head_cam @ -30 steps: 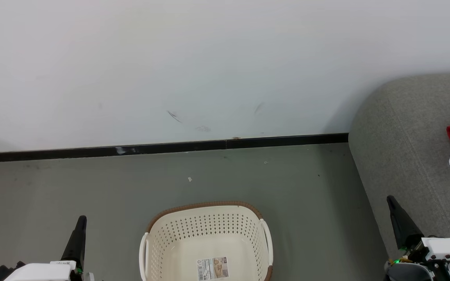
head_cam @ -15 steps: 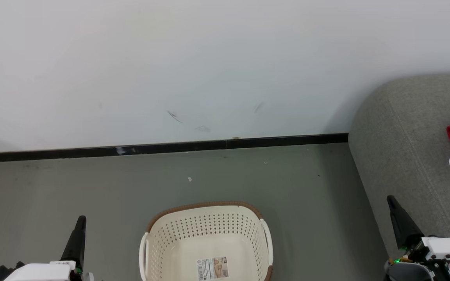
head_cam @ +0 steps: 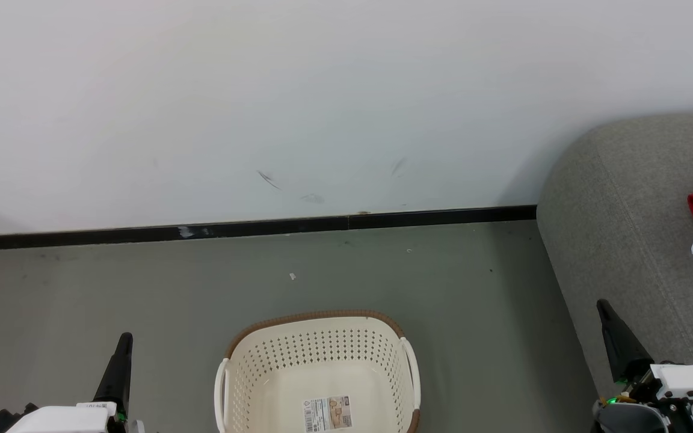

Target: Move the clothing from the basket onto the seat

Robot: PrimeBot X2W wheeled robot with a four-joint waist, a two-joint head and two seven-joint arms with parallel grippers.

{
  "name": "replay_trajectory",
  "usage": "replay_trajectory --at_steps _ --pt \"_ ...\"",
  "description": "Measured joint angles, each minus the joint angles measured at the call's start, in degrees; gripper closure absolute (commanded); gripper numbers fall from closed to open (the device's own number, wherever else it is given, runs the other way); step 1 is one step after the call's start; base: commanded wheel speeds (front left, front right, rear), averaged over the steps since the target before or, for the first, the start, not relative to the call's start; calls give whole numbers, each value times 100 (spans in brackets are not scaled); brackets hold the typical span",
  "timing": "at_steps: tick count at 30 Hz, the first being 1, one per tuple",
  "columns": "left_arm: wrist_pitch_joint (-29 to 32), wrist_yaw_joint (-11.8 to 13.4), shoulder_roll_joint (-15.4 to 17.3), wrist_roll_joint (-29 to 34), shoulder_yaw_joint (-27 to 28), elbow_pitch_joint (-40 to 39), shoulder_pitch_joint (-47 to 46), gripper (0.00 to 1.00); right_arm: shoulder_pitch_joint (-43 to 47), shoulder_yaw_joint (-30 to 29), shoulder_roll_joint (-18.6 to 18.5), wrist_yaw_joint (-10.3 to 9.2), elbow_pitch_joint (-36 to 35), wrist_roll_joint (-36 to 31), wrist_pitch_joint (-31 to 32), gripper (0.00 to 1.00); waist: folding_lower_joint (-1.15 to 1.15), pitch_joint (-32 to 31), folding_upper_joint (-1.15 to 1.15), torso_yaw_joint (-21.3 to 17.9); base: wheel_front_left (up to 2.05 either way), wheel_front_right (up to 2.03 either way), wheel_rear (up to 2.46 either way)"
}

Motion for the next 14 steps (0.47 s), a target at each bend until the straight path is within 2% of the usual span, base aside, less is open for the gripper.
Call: replay_trajectory --at_steps 14 --pt "7 0 -3 0 3 3 -1 100 -1 -18 2 0 0 -1 0 100 0 0 0 0 0 0 0"
